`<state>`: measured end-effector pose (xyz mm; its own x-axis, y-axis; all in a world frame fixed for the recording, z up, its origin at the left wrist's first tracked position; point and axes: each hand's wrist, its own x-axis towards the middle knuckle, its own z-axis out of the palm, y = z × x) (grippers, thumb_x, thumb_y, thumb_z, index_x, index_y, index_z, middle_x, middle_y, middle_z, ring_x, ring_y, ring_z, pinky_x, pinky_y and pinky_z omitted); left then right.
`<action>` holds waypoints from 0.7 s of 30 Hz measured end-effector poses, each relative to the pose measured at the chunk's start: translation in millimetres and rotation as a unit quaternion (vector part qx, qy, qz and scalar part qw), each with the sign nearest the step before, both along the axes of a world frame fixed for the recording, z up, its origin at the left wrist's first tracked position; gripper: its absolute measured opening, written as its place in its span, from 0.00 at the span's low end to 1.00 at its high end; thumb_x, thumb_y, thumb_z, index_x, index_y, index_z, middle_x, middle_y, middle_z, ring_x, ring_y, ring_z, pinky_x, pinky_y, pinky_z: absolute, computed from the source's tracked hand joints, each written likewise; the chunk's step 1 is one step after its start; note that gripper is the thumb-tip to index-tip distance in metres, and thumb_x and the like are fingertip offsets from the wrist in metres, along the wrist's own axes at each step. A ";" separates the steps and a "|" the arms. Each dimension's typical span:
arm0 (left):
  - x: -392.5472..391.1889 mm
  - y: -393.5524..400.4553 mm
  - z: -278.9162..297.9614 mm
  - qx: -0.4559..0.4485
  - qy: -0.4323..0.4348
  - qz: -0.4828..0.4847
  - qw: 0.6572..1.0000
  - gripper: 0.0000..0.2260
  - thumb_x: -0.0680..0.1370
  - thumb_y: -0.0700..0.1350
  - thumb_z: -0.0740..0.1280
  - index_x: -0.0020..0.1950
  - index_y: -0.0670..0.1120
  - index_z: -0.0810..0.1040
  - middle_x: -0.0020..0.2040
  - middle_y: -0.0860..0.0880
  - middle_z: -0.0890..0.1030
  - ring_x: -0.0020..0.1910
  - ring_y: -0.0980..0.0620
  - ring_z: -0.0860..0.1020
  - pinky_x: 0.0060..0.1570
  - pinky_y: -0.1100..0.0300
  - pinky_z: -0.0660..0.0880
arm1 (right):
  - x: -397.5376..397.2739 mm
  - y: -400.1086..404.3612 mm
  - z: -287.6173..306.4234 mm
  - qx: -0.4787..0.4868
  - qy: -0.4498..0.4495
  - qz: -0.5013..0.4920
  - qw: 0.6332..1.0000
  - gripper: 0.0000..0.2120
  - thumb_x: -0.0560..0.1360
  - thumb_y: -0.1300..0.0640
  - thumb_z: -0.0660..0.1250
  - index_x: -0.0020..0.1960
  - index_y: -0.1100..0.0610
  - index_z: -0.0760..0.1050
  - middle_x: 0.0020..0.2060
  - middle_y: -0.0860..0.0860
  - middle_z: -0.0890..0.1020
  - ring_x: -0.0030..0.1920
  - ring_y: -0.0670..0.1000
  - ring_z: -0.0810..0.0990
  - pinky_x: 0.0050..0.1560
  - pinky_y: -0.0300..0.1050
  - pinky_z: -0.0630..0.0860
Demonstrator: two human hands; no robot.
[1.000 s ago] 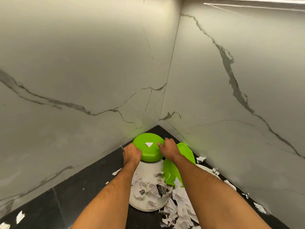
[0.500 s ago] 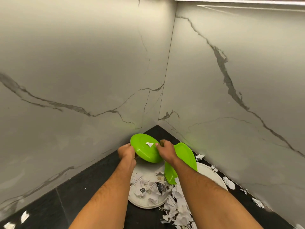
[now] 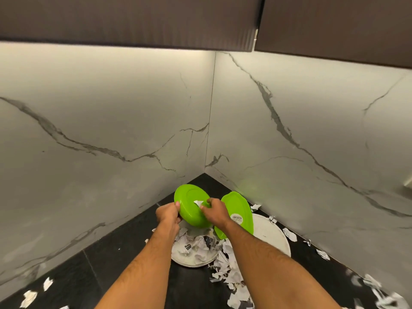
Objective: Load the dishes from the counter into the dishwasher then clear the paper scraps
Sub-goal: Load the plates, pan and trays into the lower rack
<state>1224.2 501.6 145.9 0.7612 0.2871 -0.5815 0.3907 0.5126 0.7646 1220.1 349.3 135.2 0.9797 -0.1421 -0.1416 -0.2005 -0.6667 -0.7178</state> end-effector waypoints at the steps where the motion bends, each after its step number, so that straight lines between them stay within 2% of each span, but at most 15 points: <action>1: -4.2 1.4 0.9 -0.003 -0.004 0.001 1.000 0.10 0.75 0.28 0.67 0.55 0.33 0.81 0.45 0.39 0.81 0.40 0.44 0.79 0.42 0.47 0.81 | -1.7 -3.0 1.2 -0.001 -0.006 -0.004 1.000 0.25 0.78 0.52 0.70 0.70 0.66 0.74 0.66 0.62 0.79 0.68 0.62 0.76 0.67 0.52 0.72; 3: -15.9 8.2 4.5 -0.002 -0.016 0.005 1.000 0.09 0.74 0.26 0.64 0.46 0.36 0.81 0.35 0.43 0.77 0.33 0.49 0.75 0.30 0.55 0.80 | -9.9 -9.6 8.6 -0.004 -0.022 -0.016 1.000 0.19 0.78 0.53 0.71 0.62 0.66 0.78 0.59 0.64 0.82 0.62 0.64 0.79 0.59 0.54 0.75; 4: -23.9 13.1 8.7 -0.002 -0.022 0.003 1.000 0.11 0.73 0.26 0.62 0.41 0.37 0.80 0.33 0.45 0.75 0.32 0.50 0.73 0.28 0.57 0.78 | -16.1 -12.9 13.9 0.000 -0.029 -0.024 0.999 0.16 0.78 0.54 0.70 0.59 0.64 0.78 0.57 0.64 0.83 0.60 0.64 0.80 0.55 0.53 0.75; 5: -30.8 18.0 10.8 -0.002 -0.031 -0.001 1.000 0.14 0.72 0.25 0.60 0.35 0.40 0.79 0.30 0.46 0.73 0.31 0.50 0.70 0.29 0.57 0.76 | -21.3 -16.3 17.3 0.012 -0.036 -0.032 0.999 0.15 0.79 0.54 0.70 0.60 0.64 0.78 0.57 0.64 0.82 0.60 0.64 0.80 0.54 0.52 0.75; 7: -47.1 26.7 14.2 0.004 -0.048 -0.022 0.999 0.21 0.70 0.25 0.56 0.24 0.45 0.75 0.25 0.50 0.69 0.30 0.51 0.65 0.31 0.58 0.70 | -34.6 -22.0 25.8 0.053 -0.039 -0.056 0.996 0.21 0.79 0.55 0.70 0.67 0.65 0.75 0.62 0.64 0.81 0.64 0.63 0.78 0.61 0.54 0.75; 9: -66.5 30.1 19.9 0.014 -0.067 -0.047 0.997 0.23 0.69 0.25 0.54 0.18 0.45 0.70 0.22 0.53 0.65 0.29 0.52 0.62 0.28 0.61 0.68 | -49.3 -25.4 33.4 0.107 -0.033 -0.072 0.991 0.25 0.78 0.54 0.72 0.70 0.65 0.73 0.62 0.63 0.81 0.62 0.62 0.79 0.62 0.59 0.76; 11: -81.7 30.8 26.3 0.025 -0.084 -0.060 0.994 0.24 0.69 0.26 0.54 0.17 0.45 0.70 0.21 0.54 0.66 0.27 0.53 0.64 0.26 0.63 0.69 | -62.3 -27.3 36.2 0.142 -0.035 -0.079 0.986 0.29 0.75 0.47 0.74 0.70 0.62 0.74 0.59 0.60 0.83 0.59 0.60 0.82 0.58 0.63 0.79; 13: -95.5 27.3 32.3 0.026 -0.101 -0.061 0.993 0.23 0.69 0.26 0.54 0.19 0.45 0.72 0.22 0.54 0.69 0.29 0.53 0.67 0.28 0.62 0.70 | -73.3 -32.2 33.5 0.154 -0.047 -0.073 0.984 0.31 0.71 0.40 0.75 0.66 0.59 0.77 0.54 0.56 0.84 0.55 0.57 0.83 0.56 0.62 0.81; 17: -124.4 8.2 43.7 0.032 -0.121 -0.075 0.989 0.18 0.73 0.25 0.57 0.32 0.44 0.75 0.26 0.52 0.73 0.33 0.51 0.70 0.33 0.57 0.71 | -122.6 -40.0 54.7 0.153 -0.073 -0.067 0.983 0.32 0.67 0.38 0.79 0.63 0.56 0.76 0.55 0.51 0.82 0.56 0.54 0.81 0.58 0.57 0.80; 21: -155.1 -22.3 50.8 0.030 -0.140 -0.099 0.985 0.14 0.78 0.28 0.60 0.40 0.42 0.78 0.36 0.47 0.77 0.38 0.51 0.74 0.38 0.54 0.75 | -165.2 -62.3 61.2 0.135 -0.098 -0.084 0.982 0.42 0.62 0.38 0.82 0.68 0.56 0.71 0.61 0.54 0.78 0.61 0.56 0.77 0.62 0.56 0.77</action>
<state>1069.1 479.4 196.7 0.9335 0.1445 -0.3282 0.2487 0.3986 0.8828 1054.9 287.0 196.4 0.9576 -0.2881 -0.0076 -0.1323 -0.4160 -0.8997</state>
